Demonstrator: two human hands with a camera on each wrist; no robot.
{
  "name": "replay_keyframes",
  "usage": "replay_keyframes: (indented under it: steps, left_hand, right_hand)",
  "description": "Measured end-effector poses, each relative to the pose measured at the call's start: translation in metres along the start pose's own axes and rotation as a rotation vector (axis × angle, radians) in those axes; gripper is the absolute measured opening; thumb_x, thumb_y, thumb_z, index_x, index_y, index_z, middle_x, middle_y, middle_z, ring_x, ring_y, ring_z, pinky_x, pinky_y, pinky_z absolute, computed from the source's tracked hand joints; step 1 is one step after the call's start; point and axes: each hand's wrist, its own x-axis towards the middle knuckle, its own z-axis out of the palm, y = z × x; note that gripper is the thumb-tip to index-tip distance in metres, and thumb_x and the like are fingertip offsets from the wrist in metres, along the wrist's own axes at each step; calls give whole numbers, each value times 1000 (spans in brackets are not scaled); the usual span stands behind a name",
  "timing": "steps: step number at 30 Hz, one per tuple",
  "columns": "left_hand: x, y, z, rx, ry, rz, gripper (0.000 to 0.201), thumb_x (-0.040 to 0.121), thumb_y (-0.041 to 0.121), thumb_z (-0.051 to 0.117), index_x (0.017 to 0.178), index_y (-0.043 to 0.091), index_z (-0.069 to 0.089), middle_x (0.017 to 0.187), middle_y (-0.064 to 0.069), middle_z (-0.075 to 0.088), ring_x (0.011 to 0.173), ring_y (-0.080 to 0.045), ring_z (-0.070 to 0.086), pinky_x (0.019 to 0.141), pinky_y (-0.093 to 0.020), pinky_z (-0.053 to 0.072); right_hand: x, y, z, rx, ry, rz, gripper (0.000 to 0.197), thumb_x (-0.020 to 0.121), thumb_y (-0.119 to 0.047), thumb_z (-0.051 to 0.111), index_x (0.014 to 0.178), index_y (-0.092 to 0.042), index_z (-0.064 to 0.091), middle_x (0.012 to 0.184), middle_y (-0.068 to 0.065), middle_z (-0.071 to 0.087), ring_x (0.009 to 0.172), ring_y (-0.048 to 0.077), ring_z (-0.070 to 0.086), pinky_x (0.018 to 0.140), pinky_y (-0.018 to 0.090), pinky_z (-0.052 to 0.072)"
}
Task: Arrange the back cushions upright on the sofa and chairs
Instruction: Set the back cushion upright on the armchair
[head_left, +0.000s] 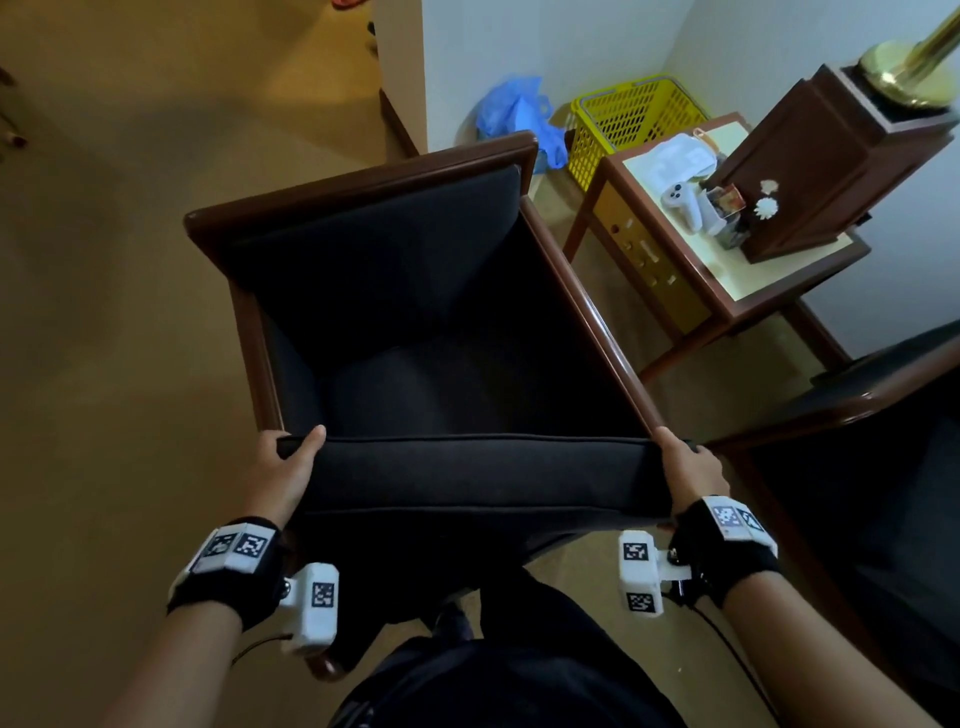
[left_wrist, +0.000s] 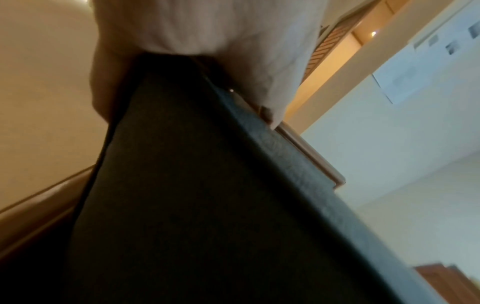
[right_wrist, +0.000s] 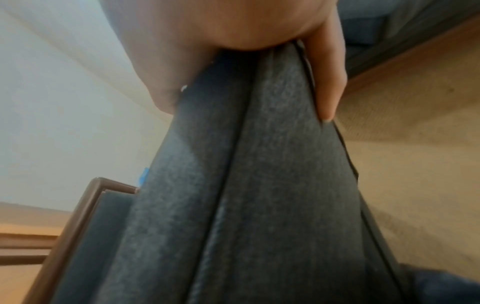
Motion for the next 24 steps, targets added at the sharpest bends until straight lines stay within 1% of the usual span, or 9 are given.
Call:
replay_keyframes:
  steps: [2,4,7,11,15,17,19,21,24]
  left_hand:
    - [6,9,-1,-46,-3,-59,43,91,44,64,111,10,46,104,-10,52,100,-32,53,88,-43,43]
    - [8,14,0,-110,44,-106,41,91,38,65,111,9,44,103,-11,51,94,-31,53,86,-44,44]
    - [3,14,5,-197,96,-162,37,91,32,63,109,8,42,92,-8,48,80,-25,51,74,-41,41]
    - [4,28,-3,-301,211,-114,41,82,37,68,103,9,47,89,-8,51,87,-30,56,65,-39,44]
    - [24,62,-26,-394,302,-26,40,61,55,68,81,32,42,89,-3,53,90,-30,58,88,-53,49]
    - [41,78,-37,-404,362,-11,40,57,58,68,78,35,45,89,-2,56,96,-33,62,95,-59,49]
    - [54,96,-43,-430,403,-9,42,55,58,67,81,31,48,88,0,56,99,-34,62,97,-57,48]
    - [67,110,-42,-469,428,1,43,53,56,65,82,28,51,86,2,56,93,-27,59,94,-51,47]
    - [91,116,-38,-538,435,-17,28,52,53,65,71,39,51,84,3,57,92,-27,61,93,-52,47]
  right_hand:
    - [4,-11,0,70,-10,14,58,77,-48,64,124,-16,57,95,8,52,90,31,53,93,44,49]
    - [7,-23,2,98,-11,1,47,81,-38,66,121,-14,58,93,7,52,86,28,52,85,38,45]
    - [13,-42,2,78,-14,-41,43,78,-36,67,117,-18,61,94,6,59,79,23,54,84,38,48]
    - [18,-90,2,55,-40,-143,38,79,-37,68,113,-21,63,103,7,63,87,25,59,89,39,50]
    - [20,-147,12,100,-83,-215,34,67,-44,68,98,-28,64,102,5,65,94,27,62,92,47,52]
    - [22,-172,23,124,-102,-262,30,66,-44,66,92,-28,64,99,4,65,94,27,63,93,48,52]
    - [26,-196,39,152,-111,-318,31,68,-41,65,95,-26,66,97,4,65,95,27,62,94,46,52]
    - [31,-216,57,179,-125,-360,32,69,-39,64,98,-25,67,95,2,65,95,27,62,91,42,53]
    - [42,-243,84,165,-164,-424,33,73,-40,61,103,-27,66,97,3,65,93,26,62,85,40,51]
